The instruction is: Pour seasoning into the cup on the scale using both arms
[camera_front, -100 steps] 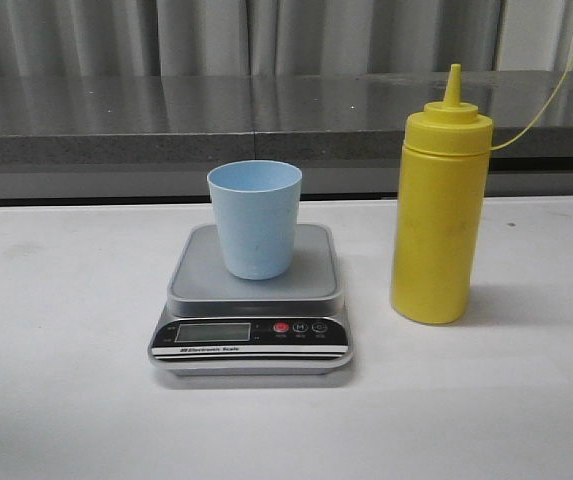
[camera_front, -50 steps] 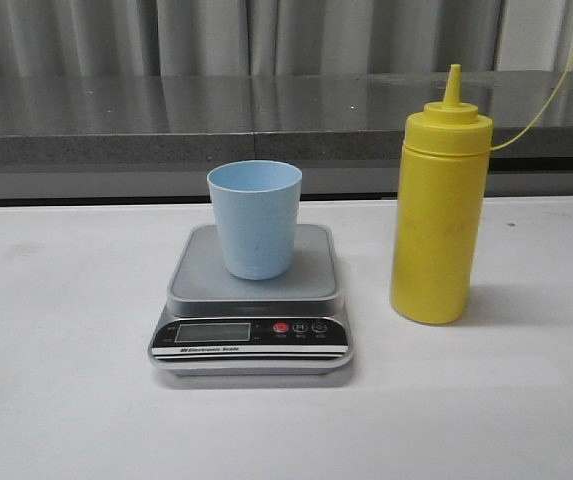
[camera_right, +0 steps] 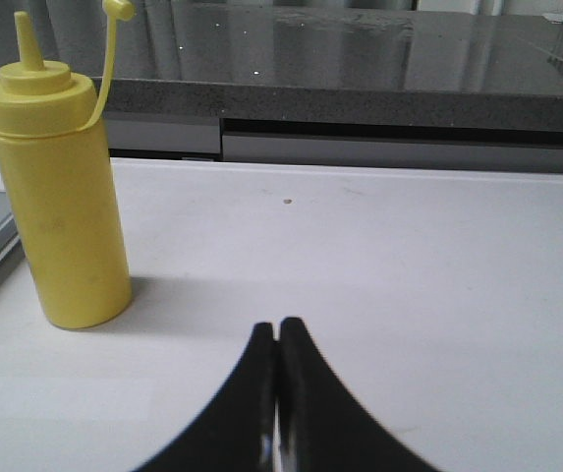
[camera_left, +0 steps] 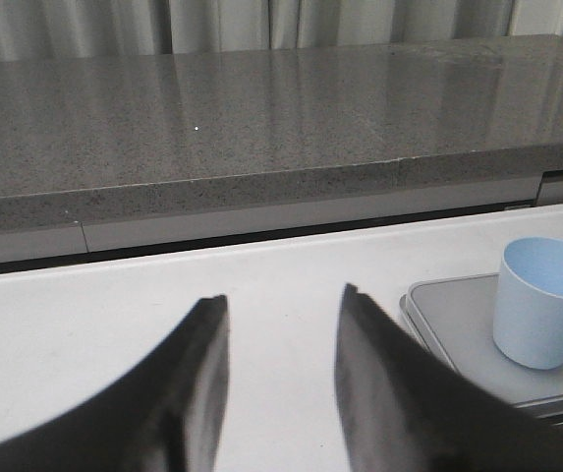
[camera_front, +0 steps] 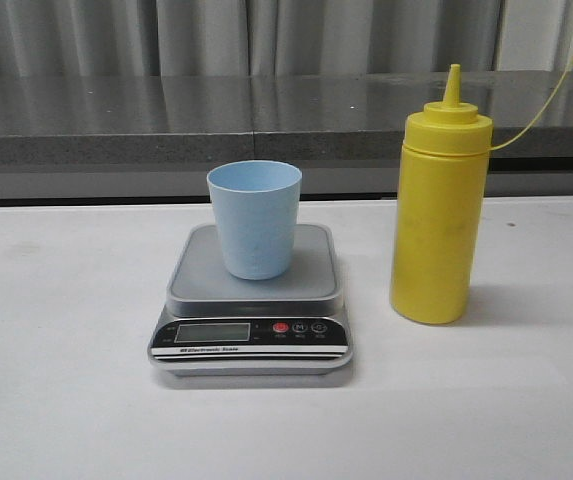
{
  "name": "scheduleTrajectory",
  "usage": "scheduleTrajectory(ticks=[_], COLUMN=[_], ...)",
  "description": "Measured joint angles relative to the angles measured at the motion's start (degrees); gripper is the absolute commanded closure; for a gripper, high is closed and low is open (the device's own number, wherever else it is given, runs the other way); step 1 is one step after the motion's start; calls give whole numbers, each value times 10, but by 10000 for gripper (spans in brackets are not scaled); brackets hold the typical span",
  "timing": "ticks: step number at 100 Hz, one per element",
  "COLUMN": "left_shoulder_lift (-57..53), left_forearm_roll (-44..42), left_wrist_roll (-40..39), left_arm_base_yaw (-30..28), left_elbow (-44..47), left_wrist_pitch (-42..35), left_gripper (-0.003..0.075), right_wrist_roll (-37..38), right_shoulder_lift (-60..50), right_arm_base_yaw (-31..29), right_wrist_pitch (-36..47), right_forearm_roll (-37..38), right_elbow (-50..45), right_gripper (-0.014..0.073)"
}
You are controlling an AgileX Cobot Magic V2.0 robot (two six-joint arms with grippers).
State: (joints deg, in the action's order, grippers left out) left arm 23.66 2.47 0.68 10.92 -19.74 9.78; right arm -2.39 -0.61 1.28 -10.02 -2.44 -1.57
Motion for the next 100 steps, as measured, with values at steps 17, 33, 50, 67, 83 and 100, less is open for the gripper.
scheduleTrajectory(ticks=[17, 33, 50, 67, 83, 100], left_shoulder_lift=[0, 0, 0, 0, 0, 0], left_forearm_roll=[0, -1, -1, -1, -1, -1], left_wrist_roll=[0, 0, 0, 0, 0, 0], left_arm_base_yaw=[0, 0, 0, 0, 0, 0], left_elbow=[0, 0, 0, 0, 0, 0], left_wrist_pitch=[0, 0, 0, 0, 0, 0], left_gripper=[740, 740, 740, 740, 740, 740], right_wrist_roll=[0, 0, 0, 0, 0, 4], right_shoulder_lift=[0, 0, 0, 0, 0, 0], right_arm_base_yaw=[0, 0, 0, 0, 0, 0], right_wrist_pitch=[0, 0, 0, 0, 9, 64], right_forearm_roll=[0, 0, 0, 0, 0, -15], right_elbow=[0, 0, 0, 0, 0, 0], right_gripper=[662, 662, 662, 662, 662, 662])
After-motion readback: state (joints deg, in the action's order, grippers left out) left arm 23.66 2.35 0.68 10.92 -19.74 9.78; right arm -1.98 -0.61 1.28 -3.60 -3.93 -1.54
